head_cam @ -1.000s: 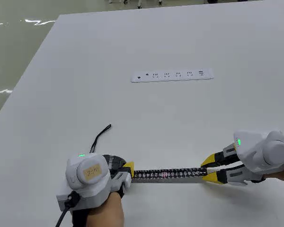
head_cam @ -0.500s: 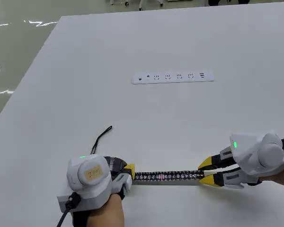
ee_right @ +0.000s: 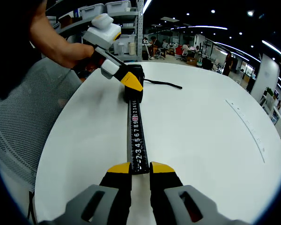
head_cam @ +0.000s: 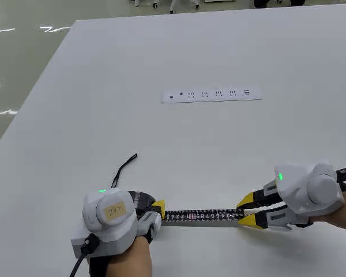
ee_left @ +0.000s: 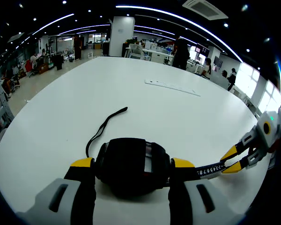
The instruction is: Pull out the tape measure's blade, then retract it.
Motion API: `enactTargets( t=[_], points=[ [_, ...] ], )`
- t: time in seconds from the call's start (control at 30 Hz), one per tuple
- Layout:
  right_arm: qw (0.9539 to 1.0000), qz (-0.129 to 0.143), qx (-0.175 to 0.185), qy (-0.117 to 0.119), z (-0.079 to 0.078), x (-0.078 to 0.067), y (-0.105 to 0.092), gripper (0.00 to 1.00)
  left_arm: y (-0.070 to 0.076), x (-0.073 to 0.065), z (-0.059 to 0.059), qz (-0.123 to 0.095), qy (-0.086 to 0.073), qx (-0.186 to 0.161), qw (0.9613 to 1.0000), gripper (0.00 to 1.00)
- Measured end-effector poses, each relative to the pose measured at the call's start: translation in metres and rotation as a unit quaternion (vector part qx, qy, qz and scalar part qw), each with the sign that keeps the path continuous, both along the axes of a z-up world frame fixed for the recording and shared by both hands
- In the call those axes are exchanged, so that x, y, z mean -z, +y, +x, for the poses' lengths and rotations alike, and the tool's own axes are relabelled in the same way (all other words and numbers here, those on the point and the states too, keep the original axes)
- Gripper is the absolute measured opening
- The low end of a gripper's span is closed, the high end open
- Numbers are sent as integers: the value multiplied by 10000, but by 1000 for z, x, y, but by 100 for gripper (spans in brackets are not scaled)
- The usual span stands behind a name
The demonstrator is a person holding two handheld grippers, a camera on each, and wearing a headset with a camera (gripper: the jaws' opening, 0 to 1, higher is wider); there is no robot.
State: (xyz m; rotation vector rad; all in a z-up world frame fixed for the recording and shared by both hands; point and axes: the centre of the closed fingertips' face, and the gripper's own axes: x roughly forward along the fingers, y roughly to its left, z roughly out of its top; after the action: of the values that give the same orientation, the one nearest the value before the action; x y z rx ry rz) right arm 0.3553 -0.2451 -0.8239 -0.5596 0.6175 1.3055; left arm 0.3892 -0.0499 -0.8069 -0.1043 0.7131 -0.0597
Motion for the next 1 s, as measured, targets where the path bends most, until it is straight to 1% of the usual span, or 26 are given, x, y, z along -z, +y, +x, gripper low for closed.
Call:
enactTargets(
  t=[0.23,0.7,0.93,1.0],
  points=[
    [10000,13,-5,43,0,0,3,14,0,0,0,4,12,11,10000,58],
    [10000,16,-17,39,1,-1,11,14,-1,1,-1,4,4,9,10000,58],
    [10000,26,-23,35,1,0,15,14,-1,1,-1,7,21,20,10000,58],
    [10000,26,-25,36,1,0,15,14,-2,1,-1,38,36,21,10000,58]
  ],
)
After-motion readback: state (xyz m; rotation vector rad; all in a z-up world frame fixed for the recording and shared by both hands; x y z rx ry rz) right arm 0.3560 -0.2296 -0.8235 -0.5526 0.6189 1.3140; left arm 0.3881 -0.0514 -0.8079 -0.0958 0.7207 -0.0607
